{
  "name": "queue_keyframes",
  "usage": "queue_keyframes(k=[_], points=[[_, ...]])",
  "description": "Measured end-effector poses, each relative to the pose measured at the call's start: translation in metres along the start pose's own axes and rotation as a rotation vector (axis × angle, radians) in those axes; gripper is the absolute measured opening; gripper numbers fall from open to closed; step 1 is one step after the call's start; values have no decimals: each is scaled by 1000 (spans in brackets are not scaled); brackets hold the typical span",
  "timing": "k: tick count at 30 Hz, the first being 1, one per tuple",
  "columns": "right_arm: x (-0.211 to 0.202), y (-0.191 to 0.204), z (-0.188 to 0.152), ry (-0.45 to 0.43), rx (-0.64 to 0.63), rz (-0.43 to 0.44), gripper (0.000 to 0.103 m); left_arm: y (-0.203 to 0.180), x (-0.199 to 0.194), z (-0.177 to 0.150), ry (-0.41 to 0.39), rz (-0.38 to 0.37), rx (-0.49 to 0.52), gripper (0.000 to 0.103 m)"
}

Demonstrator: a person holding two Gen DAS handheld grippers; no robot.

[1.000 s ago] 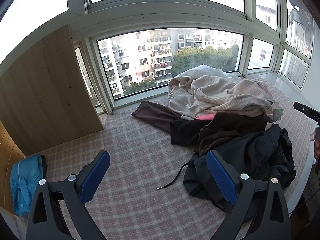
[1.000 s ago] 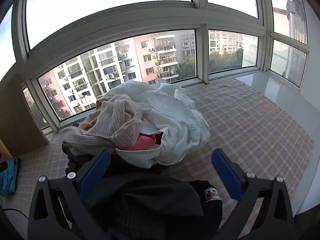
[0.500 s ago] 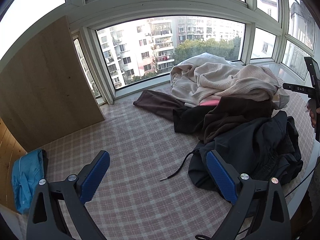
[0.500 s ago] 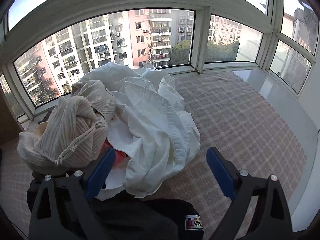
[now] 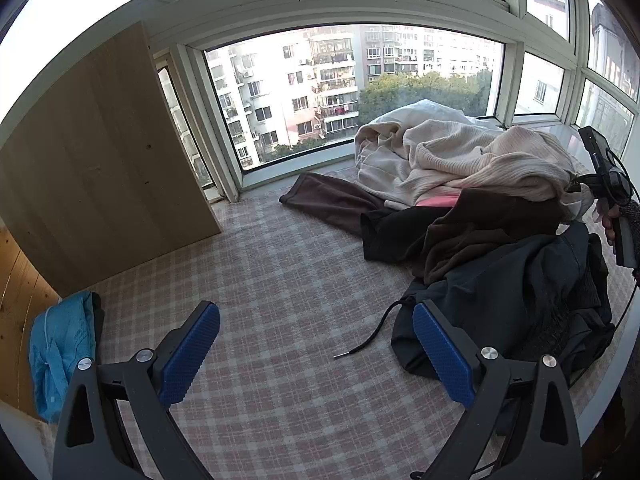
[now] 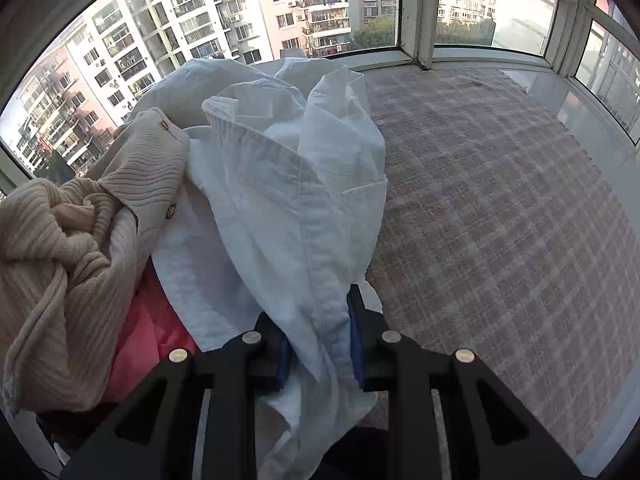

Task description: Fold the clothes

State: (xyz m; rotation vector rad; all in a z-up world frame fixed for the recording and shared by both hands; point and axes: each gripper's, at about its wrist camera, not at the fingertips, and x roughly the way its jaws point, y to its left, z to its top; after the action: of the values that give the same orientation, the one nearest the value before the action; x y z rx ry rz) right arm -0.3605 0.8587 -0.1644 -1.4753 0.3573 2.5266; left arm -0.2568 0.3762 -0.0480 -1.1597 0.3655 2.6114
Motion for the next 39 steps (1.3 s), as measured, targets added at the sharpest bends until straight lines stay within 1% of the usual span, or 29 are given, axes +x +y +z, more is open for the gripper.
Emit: queue_keyframes(k=[2, 3, 6, 11, 15, 17, 21, 23, 26, 29, 32, 34, 36, 37, 39], points=[[-4, 0, 2, -13, 4, 20, 15, -1, 1, 0, 0, -2, 10, 98], [-11, -2, 5, -36, 27, 36, 13, -2, 1, 0, 0, -2, 11, 98], [-40, -19, 24, -122, 140, 138, 12, -2, 1, 0, 1, 0, 17, 98], [-127, 7, 71, -278, 107, 193, 10, 1, -6, -1, -15, 16, 24, 98], [-197, 29, 109, -404, 71, 232, 10, 12, -18, -3, -40, 25, -4, 98], [-236, 55, 120, -454, 18, 235, 9, 20, -27, -5, -55, 27, -19, 98], [-326, 118, 127, -574, -104, 241, 9, 38, -51, -11, -101, 45, -33, 98], [-373, 148, 125, -644, -149, 238, 9, 51, -64, -16, -126, 45, -45, 98], [-443, 195, 113, -722, -206, 267, 9, 73, -81, -23, -164, 47, -64, 98], [-509, 248, 88, -789, -288, 305, 9, 101, -97, -34, -193, 47, -91, 98], [-567, 302, 54, -852, -378, 350, 9, 134, -112, -50, -209, 58, -122, 98], [-596, 338, 29, -876, -435, 401, 9, 157, -122, -62, -213, 73, -143, 98], [-611, 375, 7, -871, -484, 461, 9, 182, -134, -76, -215, 91, -163, 98], [-613, 392, -2, -858, -505, 488, 9, 195, -141, -84, -216, 104, -170, 98], [-601, 432, -20, -789, -548, 555, 9, 222, -156, -101, -216, 144, -182, 98]])
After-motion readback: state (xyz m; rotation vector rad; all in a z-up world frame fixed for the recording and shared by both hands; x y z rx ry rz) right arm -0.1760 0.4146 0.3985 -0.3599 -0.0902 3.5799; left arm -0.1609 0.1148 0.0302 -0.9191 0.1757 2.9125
